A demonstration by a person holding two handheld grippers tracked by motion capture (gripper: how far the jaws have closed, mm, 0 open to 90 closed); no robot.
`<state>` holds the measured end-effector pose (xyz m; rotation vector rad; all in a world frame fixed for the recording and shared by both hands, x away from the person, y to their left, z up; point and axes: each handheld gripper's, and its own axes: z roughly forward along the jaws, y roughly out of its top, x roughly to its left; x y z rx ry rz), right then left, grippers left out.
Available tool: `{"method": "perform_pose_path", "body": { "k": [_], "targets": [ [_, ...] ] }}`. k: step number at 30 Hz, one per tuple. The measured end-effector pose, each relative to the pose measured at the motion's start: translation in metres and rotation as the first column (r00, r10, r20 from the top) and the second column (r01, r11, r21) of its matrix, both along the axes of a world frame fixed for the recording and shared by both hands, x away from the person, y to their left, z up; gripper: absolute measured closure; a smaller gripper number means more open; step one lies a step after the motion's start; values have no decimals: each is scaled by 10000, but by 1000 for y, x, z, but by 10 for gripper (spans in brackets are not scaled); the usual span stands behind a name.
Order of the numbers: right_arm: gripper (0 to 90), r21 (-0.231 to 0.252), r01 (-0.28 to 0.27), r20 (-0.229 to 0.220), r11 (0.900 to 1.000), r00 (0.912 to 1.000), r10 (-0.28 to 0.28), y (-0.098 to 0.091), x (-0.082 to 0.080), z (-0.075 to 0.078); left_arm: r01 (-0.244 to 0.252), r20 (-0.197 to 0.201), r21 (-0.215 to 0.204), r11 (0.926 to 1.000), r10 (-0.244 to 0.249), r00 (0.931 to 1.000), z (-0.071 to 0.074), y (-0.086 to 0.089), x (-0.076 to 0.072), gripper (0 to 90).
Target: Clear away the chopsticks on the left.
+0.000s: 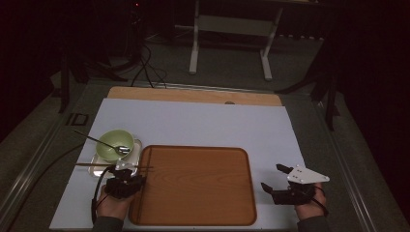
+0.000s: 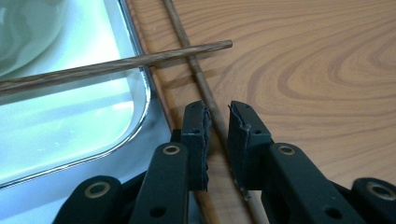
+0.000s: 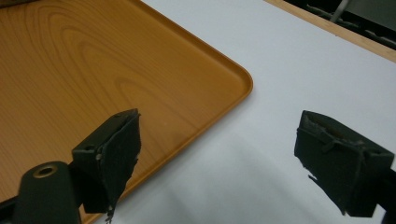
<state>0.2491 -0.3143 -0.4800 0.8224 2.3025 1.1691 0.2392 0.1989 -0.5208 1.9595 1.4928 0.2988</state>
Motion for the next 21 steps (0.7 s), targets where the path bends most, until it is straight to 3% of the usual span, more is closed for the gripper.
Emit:
{"method": "perform_pose_path", "body": {
  "k": [9, 16, 21],
  "targets": [
    [144, 11, -6, 12, 10000, 10000, 6, 0, 0, 0, -229, 434, -159, 9996, 236, 9988, 9, 10, -5, 749],
    [144, 12, -7, 24, 10000, 10000, 7, 0, 0, 0, -541, 1000, -199, 9983, 559, 9934, 18, 23, -7, 703],
    [144, 7, -13, 31, 10000, 10000, 13, 0, 0, 0, -464, 1537, -424, 9980, 524, 9867, 27, 34, -11, 671]
  ]
}}
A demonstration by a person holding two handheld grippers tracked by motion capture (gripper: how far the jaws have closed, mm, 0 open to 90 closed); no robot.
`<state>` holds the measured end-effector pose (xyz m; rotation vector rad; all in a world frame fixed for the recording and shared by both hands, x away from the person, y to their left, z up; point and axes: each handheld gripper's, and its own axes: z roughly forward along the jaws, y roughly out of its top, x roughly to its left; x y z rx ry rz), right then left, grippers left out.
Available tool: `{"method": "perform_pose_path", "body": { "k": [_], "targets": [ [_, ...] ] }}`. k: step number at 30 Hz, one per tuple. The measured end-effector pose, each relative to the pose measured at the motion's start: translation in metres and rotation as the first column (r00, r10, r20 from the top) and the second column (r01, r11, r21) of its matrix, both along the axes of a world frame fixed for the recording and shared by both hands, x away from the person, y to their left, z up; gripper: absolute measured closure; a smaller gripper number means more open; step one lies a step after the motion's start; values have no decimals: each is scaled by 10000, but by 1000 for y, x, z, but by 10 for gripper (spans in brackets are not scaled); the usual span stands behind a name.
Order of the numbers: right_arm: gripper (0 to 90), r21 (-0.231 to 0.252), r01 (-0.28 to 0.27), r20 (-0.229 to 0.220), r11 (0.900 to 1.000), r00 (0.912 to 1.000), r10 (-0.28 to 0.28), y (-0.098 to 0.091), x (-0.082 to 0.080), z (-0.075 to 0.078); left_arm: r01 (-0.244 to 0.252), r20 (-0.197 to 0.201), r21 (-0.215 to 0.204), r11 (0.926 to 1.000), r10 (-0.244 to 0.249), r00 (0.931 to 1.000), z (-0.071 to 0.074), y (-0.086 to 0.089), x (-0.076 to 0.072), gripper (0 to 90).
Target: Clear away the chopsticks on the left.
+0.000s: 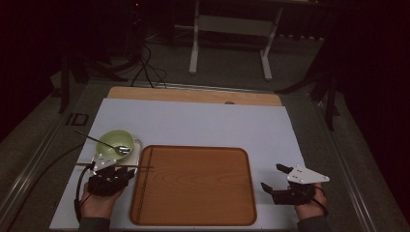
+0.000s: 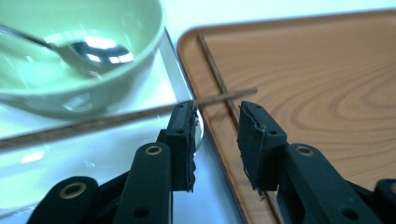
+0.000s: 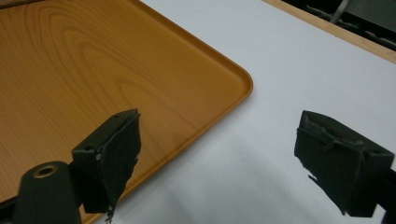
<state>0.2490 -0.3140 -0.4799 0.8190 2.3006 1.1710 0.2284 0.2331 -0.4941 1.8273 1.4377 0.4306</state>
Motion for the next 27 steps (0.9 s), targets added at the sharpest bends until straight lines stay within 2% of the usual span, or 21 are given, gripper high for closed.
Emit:
{"method": "perform_pose_path", "body": {
  "k": [2, 3, 7, 14, 21, 27],
  "targets": [
    [144, 14, 3, 3, 10000, 10000, -3, 0, 0, 0, -62, 140, -42, 10000, 63, 9999, 3, 2, -1, 670],
    [144, 13, 0, 2, 10000, 10000, 0, 0, 0, 0, -132, 437, 221, 9997, 122, 9990, 8, 6, -4, 670],
    [144, 25, 11, 18, 10000, 10000, -11, 0, 0, 0, -279, 985, 357, 9990, 243, 9948, 17, 14, -7, 649],
    [144, 7, 11, 13, 10000, 10000, -11, 0, 0, 0, -866, 1790, 665, 9940, 735, 9811, 29, 28, -10, 563],
    [144, 6, 2, 20, 10000, 10000, -2, 0, 0, 0, -1284, 1972, 873, 9879, 1092, 9743, 31, 45, -10, 495],
    [144, -3, -13, 31, 10000, 10000, 13, 1, 0, 0, -1288, 1817, 904, 9875, 1108, 9771, 25, 56, -8, 449]
  ]
}}
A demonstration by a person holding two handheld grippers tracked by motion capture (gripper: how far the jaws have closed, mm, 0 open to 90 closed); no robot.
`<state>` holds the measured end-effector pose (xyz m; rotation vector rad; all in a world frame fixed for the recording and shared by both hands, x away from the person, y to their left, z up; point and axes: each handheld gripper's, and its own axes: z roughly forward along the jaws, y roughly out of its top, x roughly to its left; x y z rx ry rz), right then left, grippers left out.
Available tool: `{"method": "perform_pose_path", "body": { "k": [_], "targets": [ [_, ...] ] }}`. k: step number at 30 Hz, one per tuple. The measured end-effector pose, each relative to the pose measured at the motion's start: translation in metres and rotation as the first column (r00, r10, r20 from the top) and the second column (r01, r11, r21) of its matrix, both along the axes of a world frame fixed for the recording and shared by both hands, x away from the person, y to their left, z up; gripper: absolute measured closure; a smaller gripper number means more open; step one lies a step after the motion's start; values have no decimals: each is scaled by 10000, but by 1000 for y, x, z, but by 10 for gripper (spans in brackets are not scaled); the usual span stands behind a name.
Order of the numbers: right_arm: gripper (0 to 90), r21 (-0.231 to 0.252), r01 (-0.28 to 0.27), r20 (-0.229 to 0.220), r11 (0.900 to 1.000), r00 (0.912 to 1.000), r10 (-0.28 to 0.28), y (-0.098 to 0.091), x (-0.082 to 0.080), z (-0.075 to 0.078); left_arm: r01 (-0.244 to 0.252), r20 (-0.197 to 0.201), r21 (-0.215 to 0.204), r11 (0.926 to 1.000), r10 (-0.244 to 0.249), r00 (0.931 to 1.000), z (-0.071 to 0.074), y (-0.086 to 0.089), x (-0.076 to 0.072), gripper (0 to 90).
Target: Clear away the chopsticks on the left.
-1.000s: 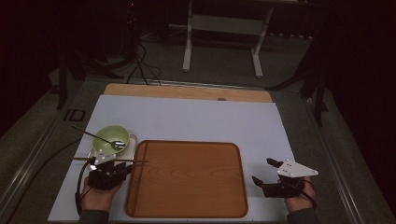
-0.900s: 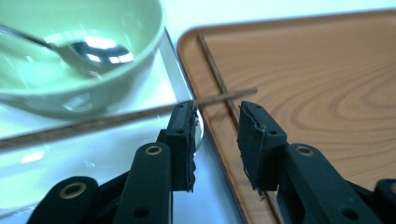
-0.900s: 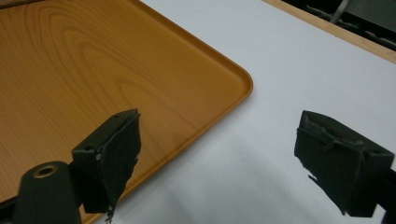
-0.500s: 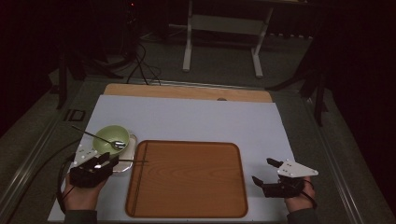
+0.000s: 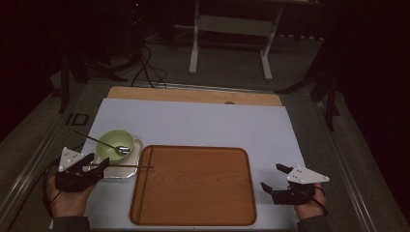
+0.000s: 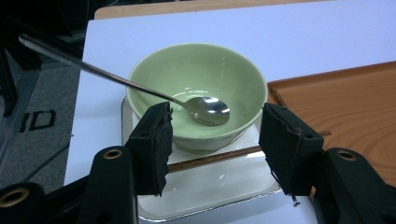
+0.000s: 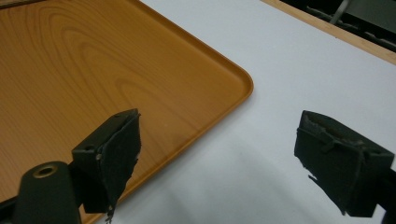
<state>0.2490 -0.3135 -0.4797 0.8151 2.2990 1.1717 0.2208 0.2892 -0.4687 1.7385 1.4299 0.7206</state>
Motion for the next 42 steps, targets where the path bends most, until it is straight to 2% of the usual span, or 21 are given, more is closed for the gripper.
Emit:
{"method": "perform_pose_path", "body": {
  "k": [9, 19, 42],
  "targets": [
    [144, 16, -1, 11, 10000, 10000, 1, 0, 0, 0, 303, -107, 150, 9994, -302, 9995, -7, 5, 3, 433],
    [144, 6, -8, 14, 10000, 10000, 8, 0, 0, 0, 592, -295, 121, 9982, -589, 9978, -17, 8, 9, 413],
    [144, 11, -13, 7, 10000, 10000, 13, 1, 0, 0, 955, -1071, 387, 9947, -909, 9901, -40, 15, 28, 343]
  ]
}}
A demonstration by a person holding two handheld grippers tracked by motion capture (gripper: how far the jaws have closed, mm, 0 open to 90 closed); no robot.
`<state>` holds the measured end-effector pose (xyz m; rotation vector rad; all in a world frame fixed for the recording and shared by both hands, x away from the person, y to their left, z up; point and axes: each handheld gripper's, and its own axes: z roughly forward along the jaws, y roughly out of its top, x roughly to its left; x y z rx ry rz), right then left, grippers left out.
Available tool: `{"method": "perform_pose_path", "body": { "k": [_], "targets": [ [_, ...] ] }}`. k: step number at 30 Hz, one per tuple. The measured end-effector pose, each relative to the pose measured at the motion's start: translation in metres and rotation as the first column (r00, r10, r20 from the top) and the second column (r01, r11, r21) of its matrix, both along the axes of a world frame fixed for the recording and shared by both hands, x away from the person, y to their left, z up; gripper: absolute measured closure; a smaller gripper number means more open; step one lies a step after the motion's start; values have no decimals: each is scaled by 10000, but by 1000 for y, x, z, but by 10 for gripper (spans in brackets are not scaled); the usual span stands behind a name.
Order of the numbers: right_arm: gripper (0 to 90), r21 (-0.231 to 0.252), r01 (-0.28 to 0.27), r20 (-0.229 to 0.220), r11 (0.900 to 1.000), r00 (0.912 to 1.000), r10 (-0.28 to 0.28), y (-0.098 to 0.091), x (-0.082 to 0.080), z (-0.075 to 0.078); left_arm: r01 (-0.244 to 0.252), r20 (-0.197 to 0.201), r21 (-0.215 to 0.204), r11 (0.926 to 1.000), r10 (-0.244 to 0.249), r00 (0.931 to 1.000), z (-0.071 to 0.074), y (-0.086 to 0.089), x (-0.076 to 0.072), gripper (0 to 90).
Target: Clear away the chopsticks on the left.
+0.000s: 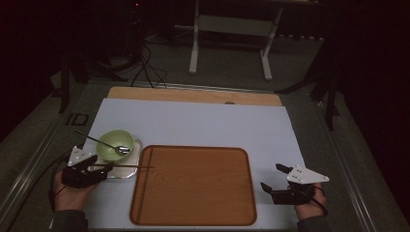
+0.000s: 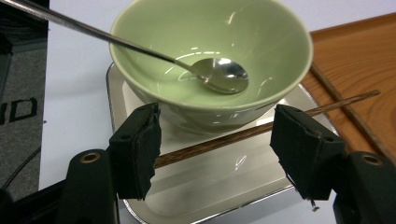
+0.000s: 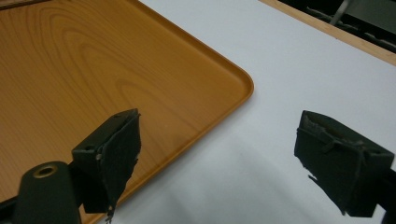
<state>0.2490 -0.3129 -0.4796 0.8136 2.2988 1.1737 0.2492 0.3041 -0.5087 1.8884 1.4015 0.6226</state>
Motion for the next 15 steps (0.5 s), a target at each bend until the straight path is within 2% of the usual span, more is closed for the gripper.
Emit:
{"method": "perform_pose_path", "body": {
  "k": [9, 15],
  "targets": [
    [144, -17, 4, 3, 10000, 10000, -4, 0, 0, 0, 236, -588, 167, 9996, -225, 9980, -12, 0, 11, 329],
    [144, -4, 26, 3, 10000, 10000, -26, 0, 0, 0, 327, -869, 400, 9987, -292, 9958, -14, -2, 11, 382]
  ]
}}
